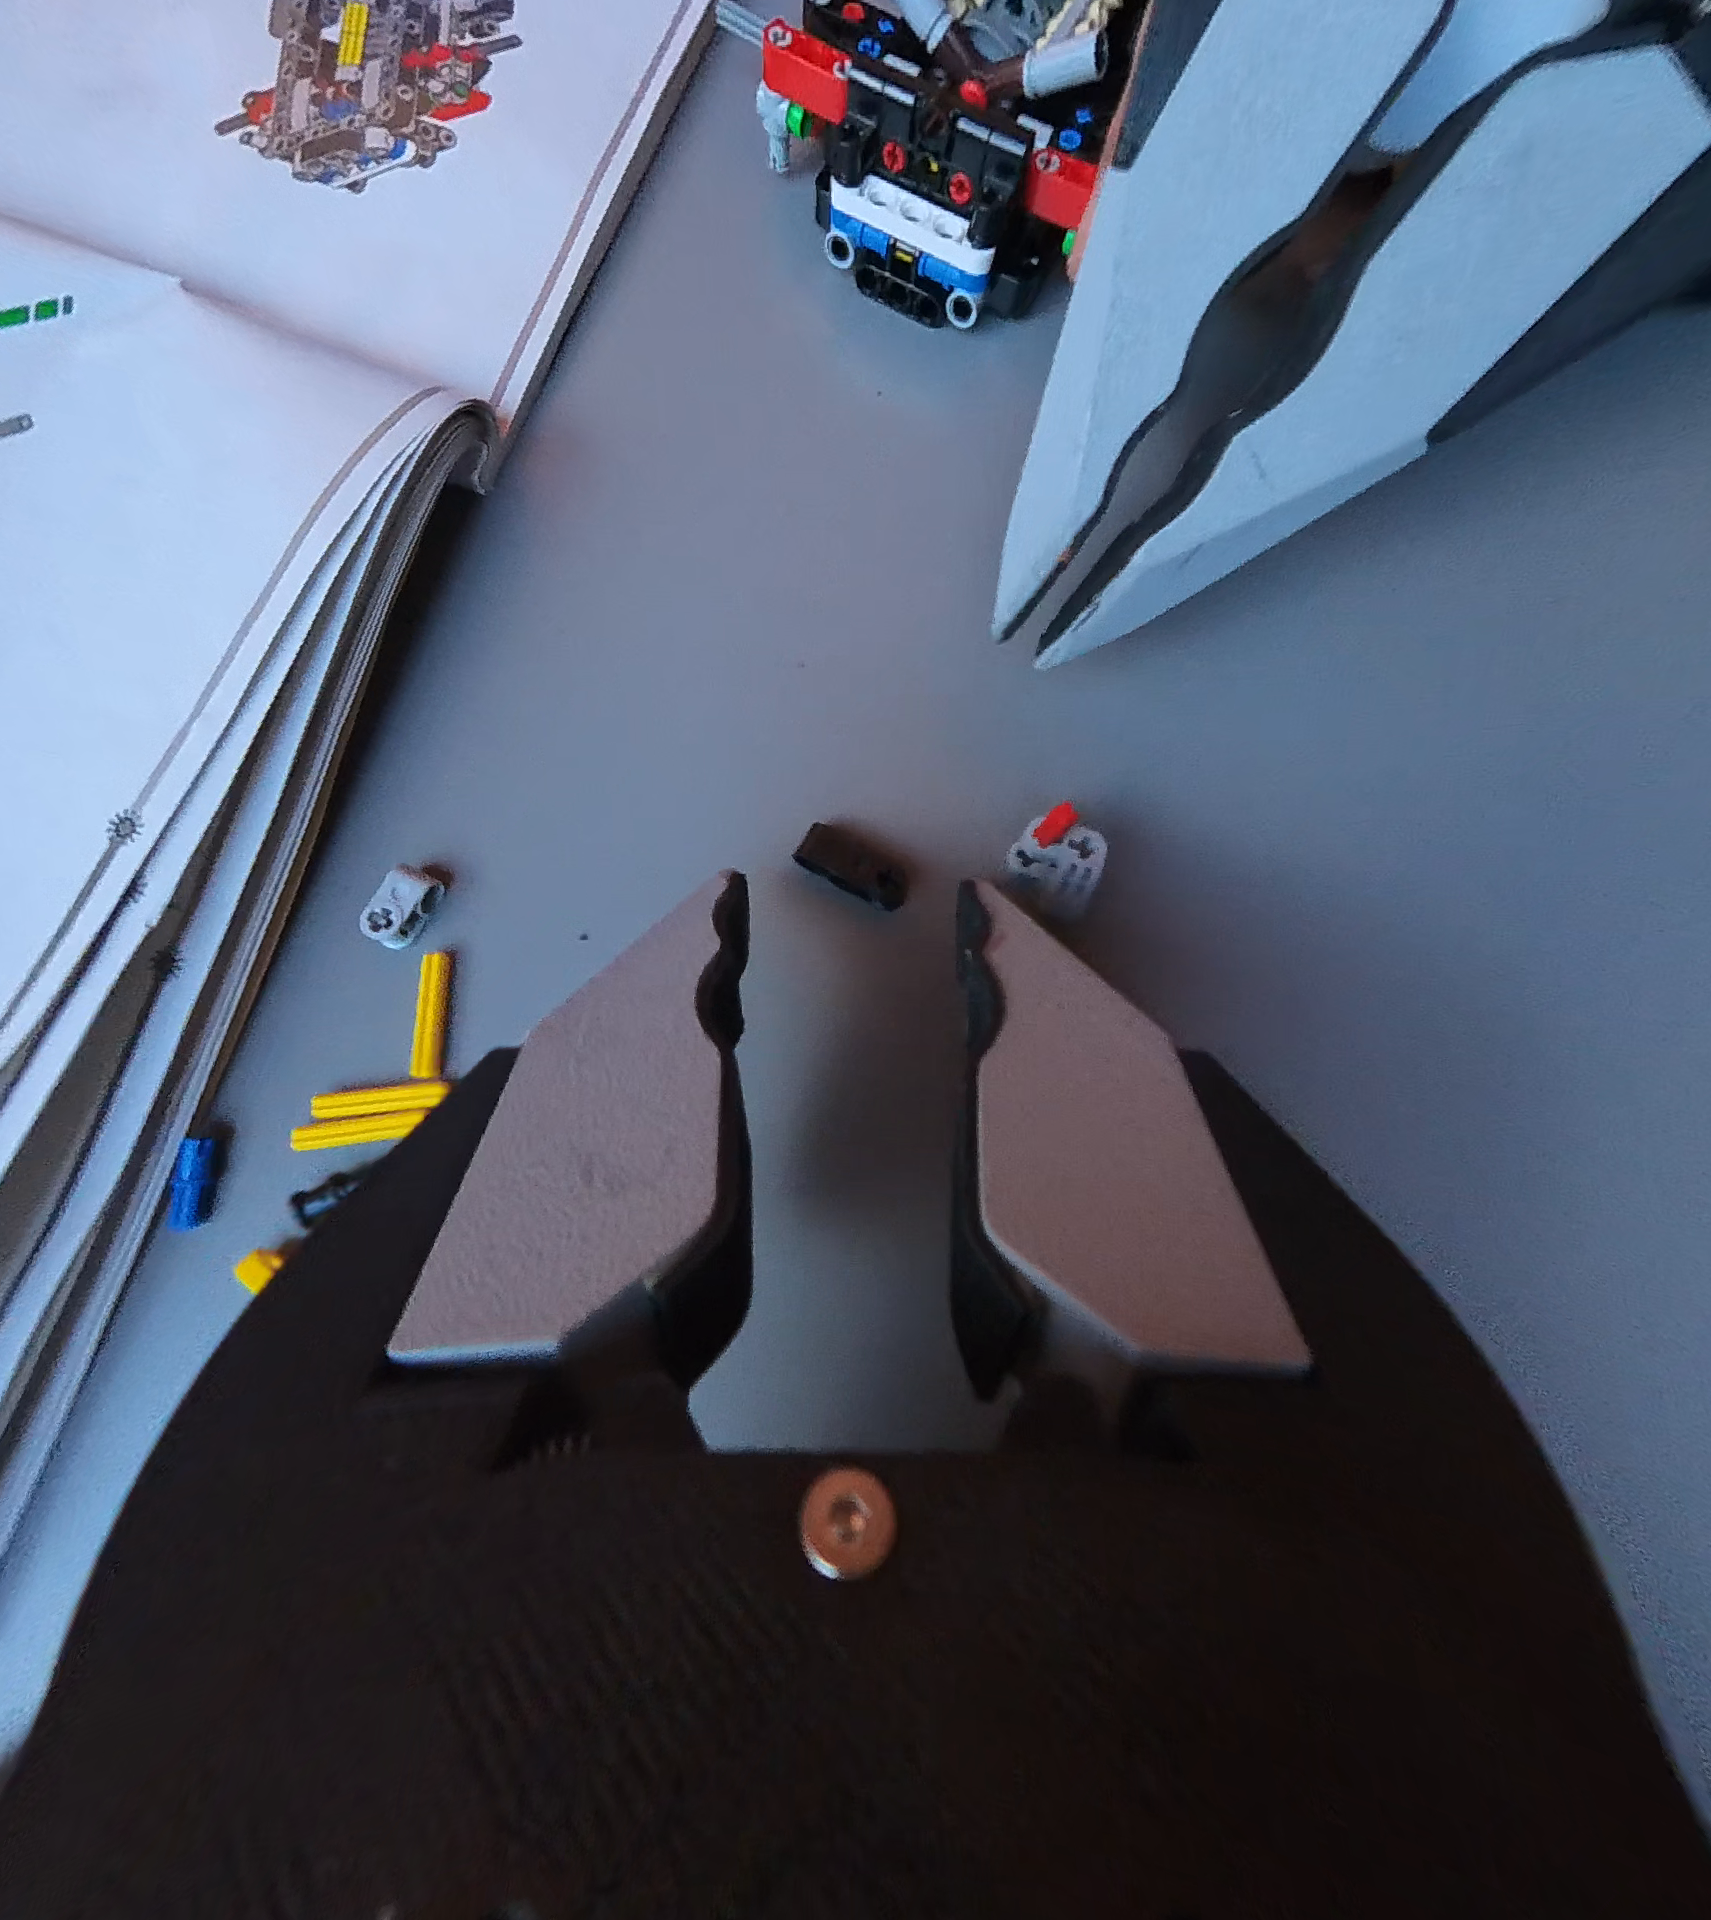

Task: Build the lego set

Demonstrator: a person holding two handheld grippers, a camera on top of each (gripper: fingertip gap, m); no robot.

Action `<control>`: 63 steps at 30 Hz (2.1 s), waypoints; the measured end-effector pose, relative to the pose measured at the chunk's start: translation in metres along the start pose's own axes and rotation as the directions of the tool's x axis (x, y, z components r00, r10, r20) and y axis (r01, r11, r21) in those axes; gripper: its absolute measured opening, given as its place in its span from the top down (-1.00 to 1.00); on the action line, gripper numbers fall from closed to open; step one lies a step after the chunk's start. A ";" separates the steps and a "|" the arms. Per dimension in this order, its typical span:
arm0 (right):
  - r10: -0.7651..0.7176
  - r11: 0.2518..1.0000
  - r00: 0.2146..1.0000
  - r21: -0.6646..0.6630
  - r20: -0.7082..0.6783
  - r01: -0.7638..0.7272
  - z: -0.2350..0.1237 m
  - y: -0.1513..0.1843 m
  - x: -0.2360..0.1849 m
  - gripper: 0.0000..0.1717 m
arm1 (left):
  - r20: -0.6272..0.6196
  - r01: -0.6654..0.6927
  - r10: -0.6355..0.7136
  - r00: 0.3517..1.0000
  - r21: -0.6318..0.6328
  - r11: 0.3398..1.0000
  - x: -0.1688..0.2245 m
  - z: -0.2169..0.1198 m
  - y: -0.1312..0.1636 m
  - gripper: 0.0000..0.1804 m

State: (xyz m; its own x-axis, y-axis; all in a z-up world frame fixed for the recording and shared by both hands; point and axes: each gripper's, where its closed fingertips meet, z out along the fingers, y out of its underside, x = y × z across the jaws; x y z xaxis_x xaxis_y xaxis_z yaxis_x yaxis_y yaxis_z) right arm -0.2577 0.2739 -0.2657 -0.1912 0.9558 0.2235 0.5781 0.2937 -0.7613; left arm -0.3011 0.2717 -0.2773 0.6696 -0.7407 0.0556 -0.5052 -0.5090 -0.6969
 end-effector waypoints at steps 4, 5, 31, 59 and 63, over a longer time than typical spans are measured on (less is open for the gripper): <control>-0.003 1.000 1.000 0.005 0.010 0.003 0.000 0.001 -0.002 1.00 | -0.009 -0.094 0.094 0.996 -0.025 0.995 -0.005 -0.002 0.003 0.58; -0.004 1.000 1.000 0.009 0.011 0.004 -0.001 0.001 -0.002 1.00 | -0.017 -0.122 0.122 0.992 -0.027 0.992 -0.005 -0.005 0.003 0.59; 0.046 0.995 0.998 0.092 0.044 -0.050 -0.007 0.000 0.008 1.00 | -0.095 -0.192 0.193 0.977 0.019 0.981 0.001 0.004 0.008 0.59; 0.044 0.997 0.998 0.057 0.051 -0.047 0.000 0.004 0.007 1.00 | -0.148 -0.228 0.232 0.961 0.040 0.973 0.008 0.012 0.000 0.72; 0.036 0.998 0.998 0.057 0.048 -0.039 0.002 0.003 0.007 1.00 | -0.151 -0.228 0.231 0.961 0.039 0.973 0.008 0.013 -0.001 0.76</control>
State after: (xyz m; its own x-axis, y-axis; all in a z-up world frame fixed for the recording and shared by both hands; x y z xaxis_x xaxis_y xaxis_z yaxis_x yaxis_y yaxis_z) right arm -0.2592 0.2815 -0.2680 -0.2081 0.9639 0.1662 0.5390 0.2548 -0.8029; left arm -0.2877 0.2718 -0.2855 0.4446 -0.8957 -0.0001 -0.6233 -0.3092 -0.7183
